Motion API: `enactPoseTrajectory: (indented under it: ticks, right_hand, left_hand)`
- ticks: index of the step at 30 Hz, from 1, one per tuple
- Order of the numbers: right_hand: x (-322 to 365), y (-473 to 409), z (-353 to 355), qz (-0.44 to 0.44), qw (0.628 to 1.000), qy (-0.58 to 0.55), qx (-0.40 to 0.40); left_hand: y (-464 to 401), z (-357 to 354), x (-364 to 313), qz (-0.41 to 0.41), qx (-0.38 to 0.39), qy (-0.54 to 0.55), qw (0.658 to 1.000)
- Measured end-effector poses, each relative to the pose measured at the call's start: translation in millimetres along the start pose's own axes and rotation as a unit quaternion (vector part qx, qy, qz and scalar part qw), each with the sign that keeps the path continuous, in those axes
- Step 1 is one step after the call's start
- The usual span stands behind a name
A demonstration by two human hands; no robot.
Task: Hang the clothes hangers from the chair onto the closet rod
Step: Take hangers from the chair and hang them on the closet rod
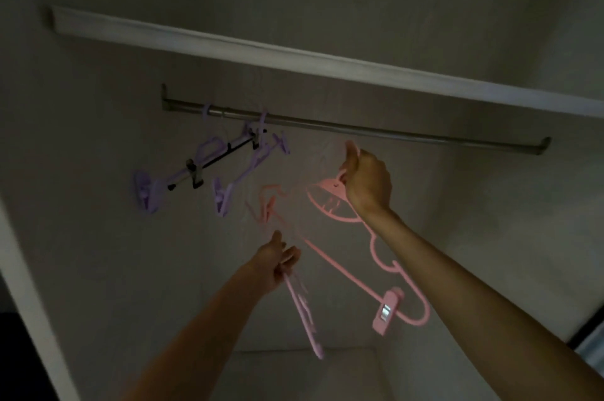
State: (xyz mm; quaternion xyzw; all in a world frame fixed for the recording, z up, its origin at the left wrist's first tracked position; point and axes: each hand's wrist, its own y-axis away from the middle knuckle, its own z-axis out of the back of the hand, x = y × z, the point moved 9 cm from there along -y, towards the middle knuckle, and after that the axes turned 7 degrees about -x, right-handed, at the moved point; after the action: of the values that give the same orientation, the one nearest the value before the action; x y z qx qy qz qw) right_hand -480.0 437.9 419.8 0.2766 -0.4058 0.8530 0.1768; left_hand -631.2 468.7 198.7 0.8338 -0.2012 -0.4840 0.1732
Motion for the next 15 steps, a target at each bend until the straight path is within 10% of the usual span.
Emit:
enactPoseTrajectory:
  ticks: [15]
  right_hand:
    - [76, -51, -87, 0.166, 0.954, 0.234, 0.087]
  left_hand:
    - [-2, 78, -33, 0.053, 0.006, -0.062, 0.997]
